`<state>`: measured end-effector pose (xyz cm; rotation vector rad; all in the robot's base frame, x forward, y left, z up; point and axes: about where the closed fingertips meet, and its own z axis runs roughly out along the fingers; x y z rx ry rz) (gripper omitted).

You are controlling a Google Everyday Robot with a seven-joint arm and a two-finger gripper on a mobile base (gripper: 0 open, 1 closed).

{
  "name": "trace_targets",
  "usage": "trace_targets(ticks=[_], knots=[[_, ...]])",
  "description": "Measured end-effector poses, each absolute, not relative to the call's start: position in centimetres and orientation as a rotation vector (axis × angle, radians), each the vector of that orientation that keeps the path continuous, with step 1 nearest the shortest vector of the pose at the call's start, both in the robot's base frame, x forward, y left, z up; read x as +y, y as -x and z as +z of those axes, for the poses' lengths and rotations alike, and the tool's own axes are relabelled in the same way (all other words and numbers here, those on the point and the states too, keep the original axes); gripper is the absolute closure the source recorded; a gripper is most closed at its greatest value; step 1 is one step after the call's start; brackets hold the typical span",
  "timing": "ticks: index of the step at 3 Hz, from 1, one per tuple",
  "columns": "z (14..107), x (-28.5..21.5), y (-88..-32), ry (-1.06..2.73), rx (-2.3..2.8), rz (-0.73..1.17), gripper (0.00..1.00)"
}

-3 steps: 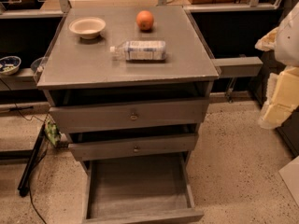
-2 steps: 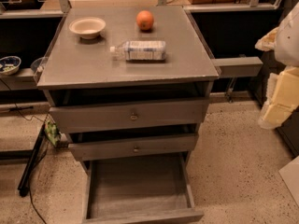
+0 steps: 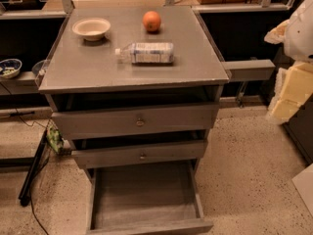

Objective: Place blue plastic bottle into bottom drawer

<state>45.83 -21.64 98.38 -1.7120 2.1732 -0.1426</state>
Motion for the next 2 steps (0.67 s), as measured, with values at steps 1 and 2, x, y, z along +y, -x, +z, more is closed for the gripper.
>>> trace_targets(ticks=[1,2], knots=[[98.1,-21.0,-48.6,1.746,2.106,-0.079,0.0],[96.6,-18.4,-52.7,1.816,1.999,0.075,0.0]])
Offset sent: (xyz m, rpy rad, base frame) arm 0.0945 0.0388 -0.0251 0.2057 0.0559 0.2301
